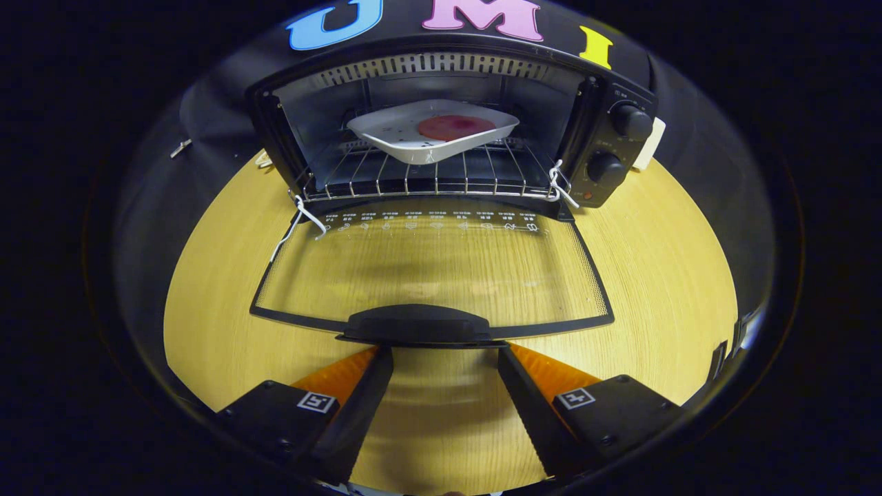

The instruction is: Open the toaster oven, put the food inside, and close the toaster oven door.

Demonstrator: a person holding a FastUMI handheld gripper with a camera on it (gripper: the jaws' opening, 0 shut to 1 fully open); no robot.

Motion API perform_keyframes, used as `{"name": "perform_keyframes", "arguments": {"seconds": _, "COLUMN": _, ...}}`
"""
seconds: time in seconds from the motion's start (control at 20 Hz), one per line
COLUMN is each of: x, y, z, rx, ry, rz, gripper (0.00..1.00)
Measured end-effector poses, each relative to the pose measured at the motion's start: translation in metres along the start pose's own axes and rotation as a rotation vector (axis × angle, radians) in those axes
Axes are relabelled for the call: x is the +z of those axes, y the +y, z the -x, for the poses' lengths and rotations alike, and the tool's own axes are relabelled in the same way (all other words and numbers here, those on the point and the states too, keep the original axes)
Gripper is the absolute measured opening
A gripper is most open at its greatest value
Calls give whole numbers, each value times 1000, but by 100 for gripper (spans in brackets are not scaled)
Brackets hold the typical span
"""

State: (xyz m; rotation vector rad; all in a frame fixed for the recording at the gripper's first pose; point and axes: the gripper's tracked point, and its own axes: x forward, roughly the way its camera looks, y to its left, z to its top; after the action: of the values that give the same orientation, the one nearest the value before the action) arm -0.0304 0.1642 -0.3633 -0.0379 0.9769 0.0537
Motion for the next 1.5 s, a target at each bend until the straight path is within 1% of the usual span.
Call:
{"name": "perform_keyframes", "arguments": {"seconds": 0.15, "x": 4, "y": 0, "z": 7, "rx": 1, "ry": -13, "rz": 49, "gripper": 100}}
{"name": "perform_keyframes", "arguments": {"seconds": 0.35, "x": 17, "y": -1, "z": 29, "rx": 37, "ry": -81, "rz": 68, "gripper": 100}}
{"name": "perform_keyframes", "arguments": {"seconds": 0.55, "x": 56, "y": -1, "z": 66, "rx": 65, "ry": -263, "rz": 161, "gripper": 100}}
{"name": "perform_keyframes", "arguments": {"seconds": 0.85, "x": 127, "y": -7, "z": 128, "rx": 80, "ry": -491, "rz": 127, "gripper": 100}}
{"name": "perform_keyframes", "arguments": {"seconds": 0.95, "x": 139, "y": -11, "z": 155, "rx": 96, "ry": -557, "rz": 109, "gripper": 100}}
{"name": "perform_keyframes", "arguments": {"seconds": 1.1, "x": 162, "y": -31, "z": 185, "rx": 113, "ry": -637, "rz": 96, "gripper": 100}}
{"name": "perform_keyframes", "arguments": {"seconds": 1.2, "x": 175, "y": -57, "z": 209, "rx": 105, "ry": -690, "rz": 76, "gripper": 100}}
{"name": "perform_keyframes", "arguments": {"seconds": 1.35, "x": 193, "y": -103, "z": 243, "rx": 59, "ry": -781, "rz": 44, "gripper": 99}}
{"name": "perform_keyframes", "arguments": {"seconds": 1.5, "x": 205, "y": -157, "z": 261, "rx": -17, "ry": -836, "rz": -20, "gripper": 99}}
